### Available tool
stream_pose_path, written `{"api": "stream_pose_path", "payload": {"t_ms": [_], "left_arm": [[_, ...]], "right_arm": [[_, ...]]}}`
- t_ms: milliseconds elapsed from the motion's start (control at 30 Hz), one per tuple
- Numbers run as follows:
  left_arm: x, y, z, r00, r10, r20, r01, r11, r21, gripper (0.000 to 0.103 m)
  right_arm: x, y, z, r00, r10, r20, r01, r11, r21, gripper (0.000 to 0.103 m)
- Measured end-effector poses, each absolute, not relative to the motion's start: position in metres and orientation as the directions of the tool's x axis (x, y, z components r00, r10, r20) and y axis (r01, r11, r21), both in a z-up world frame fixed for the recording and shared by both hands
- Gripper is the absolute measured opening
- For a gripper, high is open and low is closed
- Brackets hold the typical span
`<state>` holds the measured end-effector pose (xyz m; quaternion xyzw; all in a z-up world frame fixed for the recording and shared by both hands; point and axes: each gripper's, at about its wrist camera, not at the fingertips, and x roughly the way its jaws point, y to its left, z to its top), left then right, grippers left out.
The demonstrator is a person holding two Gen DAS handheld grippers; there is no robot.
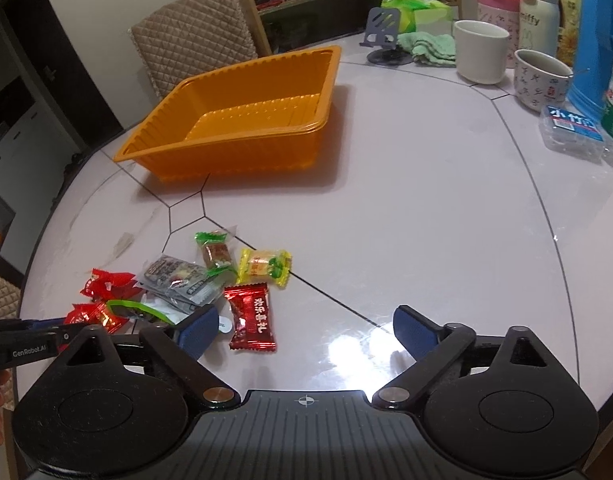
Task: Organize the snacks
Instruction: 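Grasp a red candy with the left tool while the right tool grasps a dark red candy, then carry both candies over the orange tray with both tools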
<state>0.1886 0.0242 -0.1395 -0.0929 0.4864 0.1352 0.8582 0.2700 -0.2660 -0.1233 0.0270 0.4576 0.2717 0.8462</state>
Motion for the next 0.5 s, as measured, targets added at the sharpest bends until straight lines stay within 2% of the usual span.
{"api": "stream_pose_path", "payload": {"t_ms": [100,200,367,500], "left_arm": [[0.185,0.026,-0.138,0.498,0.149,-0.855,-0.325,0.945,-0.025,0.025],[0.18,0.028,-0.134,0.508,0.151,-0.848,-0.331,0.943,-0.03,0.024],[0.174,0.031,-0.124,0.523,0.166,-0.836,-0.349,0.937,-0.032,0.024],[0.17,0.034,-0.116,0.533,0.181,-0.826,-0.362,0.932,-0.03,0.024]], "right_arm": [[0.269,-0.261,-0.126,0.425,0.492,-0.76,-0.459,0.841,0.287,0.086],[0.269,-0.256,-0.128,0.412,0.505,-0.759,-0.487,0.826,0.285,0.075],[0.27,-0.246,-0.134,0.381,0.53,-0.758,-0.538,0.793,0.284,0.049],[0.272,-0.236,-0.139,0.361,0.543,-0.758,-0.568,0.773,0.283,0.044]]}}
